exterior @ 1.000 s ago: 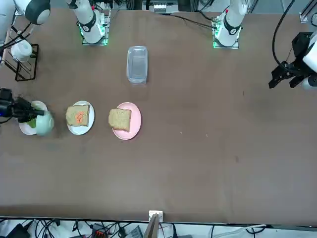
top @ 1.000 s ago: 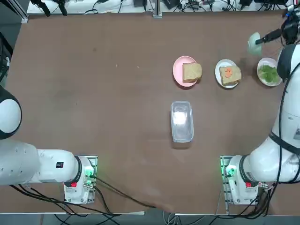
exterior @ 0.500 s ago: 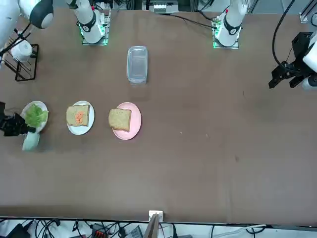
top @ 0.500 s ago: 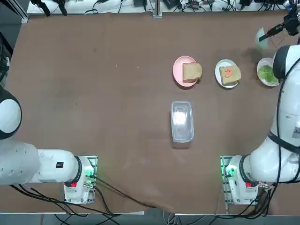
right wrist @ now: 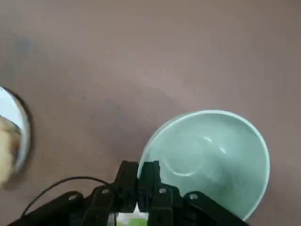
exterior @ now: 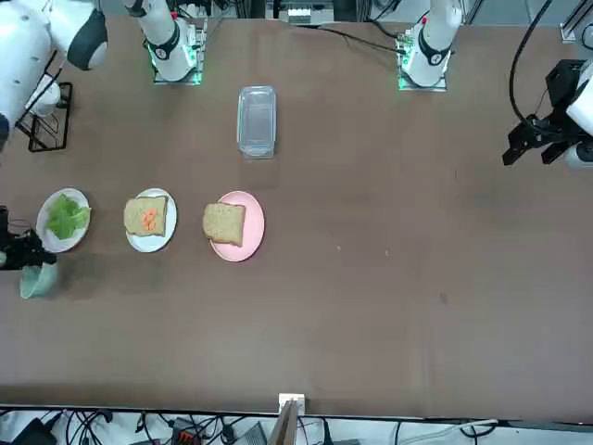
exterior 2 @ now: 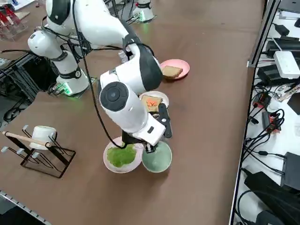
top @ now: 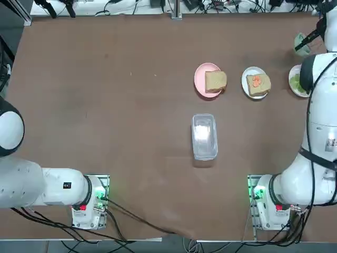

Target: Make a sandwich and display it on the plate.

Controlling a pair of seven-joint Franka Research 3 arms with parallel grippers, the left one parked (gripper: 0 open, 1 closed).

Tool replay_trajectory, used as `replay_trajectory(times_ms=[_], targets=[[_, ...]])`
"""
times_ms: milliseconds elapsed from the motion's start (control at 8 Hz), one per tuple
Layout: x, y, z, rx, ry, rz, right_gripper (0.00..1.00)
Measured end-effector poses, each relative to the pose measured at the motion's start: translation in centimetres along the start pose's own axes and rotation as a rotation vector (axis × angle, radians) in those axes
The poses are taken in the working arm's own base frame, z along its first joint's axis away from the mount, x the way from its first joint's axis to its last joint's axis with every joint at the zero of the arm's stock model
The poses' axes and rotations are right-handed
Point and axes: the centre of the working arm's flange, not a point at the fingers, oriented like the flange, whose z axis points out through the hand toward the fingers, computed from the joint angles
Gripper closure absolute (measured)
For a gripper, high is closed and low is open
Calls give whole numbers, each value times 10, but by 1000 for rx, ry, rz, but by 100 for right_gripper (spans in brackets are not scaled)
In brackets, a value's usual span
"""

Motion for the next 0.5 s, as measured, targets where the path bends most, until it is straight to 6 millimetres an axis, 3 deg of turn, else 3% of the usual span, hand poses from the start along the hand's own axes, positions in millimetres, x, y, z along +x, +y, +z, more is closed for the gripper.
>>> replay_trajectory(times_ms=[500], targets=[[5, 11, 26, -121, -68, -26, 97]])
